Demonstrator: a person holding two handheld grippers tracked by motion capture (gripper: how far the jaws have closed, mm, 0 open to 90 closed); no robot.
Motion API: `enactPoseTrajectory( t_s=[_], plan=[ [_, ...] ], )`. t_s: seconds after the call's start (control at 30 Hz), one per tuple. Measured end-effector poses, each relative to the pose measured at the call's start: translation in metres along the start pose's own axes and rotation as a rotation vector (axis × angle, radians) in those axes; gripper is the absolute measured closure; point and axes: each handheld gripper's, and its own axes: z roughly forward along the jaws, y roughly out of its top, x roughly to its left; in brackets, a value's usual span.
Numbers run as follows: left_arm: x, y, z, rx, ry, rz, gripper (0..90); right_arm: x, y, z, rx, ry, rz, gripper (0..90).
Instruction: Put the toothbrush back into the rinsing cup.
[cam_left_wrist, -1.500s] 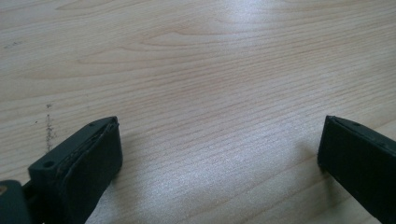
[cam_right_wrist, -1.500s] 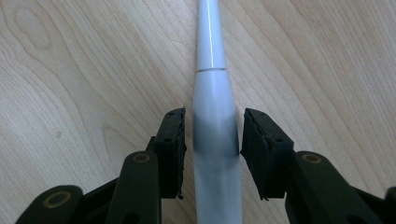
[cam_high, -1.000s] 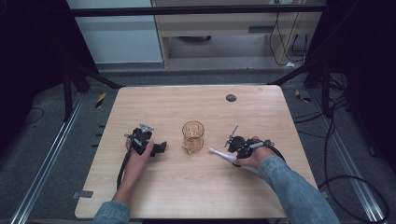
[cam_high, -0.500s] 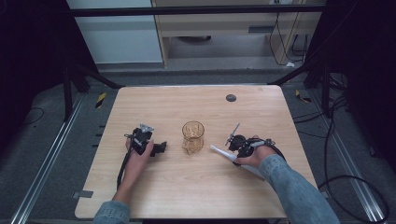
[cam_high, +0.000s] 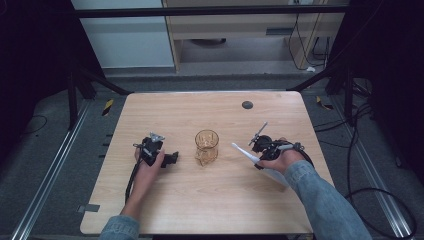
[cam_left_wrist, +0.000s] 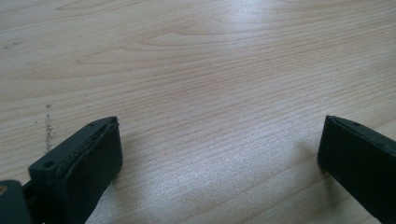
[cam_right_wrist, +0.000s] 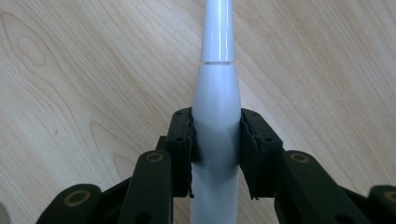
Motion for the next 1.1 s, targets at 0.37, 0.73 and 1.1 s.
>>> enactPoseTrajectory(
  t_s=[0.37, 0.73, 1.1],
  plan=[
    [0.000, 0.000, 0.000, 0.000, 0.000, 0.000, 0.0, -0.017, 0.002, -0.019, -0.083, -0.048, 0.076, 66.8],
    [0.000, 0.000, 0.000, 0.000, 0.000, 0.000, 0.0, -0.029, 0.011, -0.032, -0.203, -0.085, 0.127, 66.8],
    [0.000, 0.000, 0.000, -0.001, 0.000, -0.001, 0.0, -0.033, 0.030, -0.040, -0.358, -0.128, 0.194, 66.9]
  ],
)
